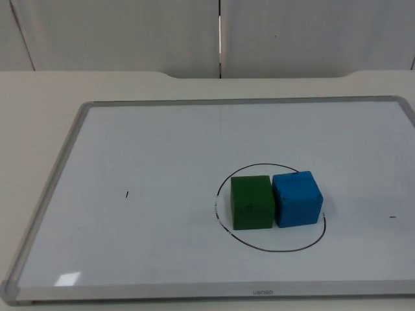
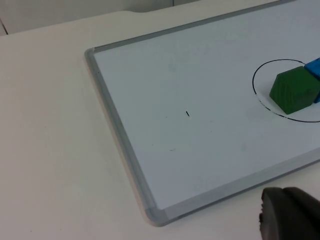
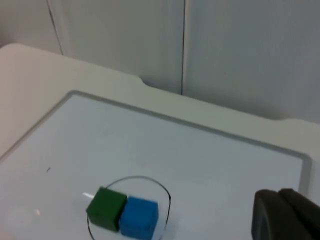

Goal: Push the two cubes into the marked area.

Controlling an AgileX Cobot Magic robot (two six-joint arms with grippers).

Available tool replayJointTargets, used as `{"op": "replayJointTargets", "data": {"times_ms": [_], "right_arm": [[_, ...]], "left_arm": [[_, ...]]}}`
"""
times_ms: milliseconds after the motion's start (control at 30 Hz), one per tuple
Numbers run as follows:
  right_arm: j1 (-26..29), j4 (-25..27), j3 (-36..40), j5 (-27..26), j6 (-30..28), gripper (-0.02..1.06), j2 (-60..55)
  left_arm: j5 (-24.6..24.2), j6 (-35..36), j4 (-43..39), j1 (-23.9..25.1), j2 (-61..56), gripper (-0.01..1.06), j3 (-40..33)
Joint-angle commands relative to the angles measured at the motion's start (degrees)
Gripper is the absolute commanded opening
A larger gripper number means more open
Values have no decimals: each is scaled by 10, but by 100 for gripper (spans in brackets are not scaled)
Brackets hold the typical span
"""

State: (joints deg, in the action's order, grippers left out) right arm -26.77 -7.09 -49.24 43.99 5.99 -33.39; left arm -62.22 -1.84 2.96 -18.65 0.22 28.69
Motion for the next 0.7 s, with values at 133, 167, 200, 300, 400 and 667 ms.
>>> {"op": "replayJointTargets", "data": {"times_ms": [133,167,200,300,400,667], "right_arm": [[-3,3,58,58,-7,0,100],[-3,8,68,65,-7,0,123],[-3,16,82,76,-7,0,156],[-3,28,95,89,-7,0,195],[-3,32,112,109,-7,0,250],[-3,36,125,179,-7,0,334]], "left_arm": [[6,1,3,2,-2,0,-3],[6,1,3,2,-2,0,-3],[6,1,3,2,-2,0,-3],[6,1,3,2,-2,0,-3],[6,1,3,2,-2,0,-3],[6,1,3,2,-2,0,-3]]}}
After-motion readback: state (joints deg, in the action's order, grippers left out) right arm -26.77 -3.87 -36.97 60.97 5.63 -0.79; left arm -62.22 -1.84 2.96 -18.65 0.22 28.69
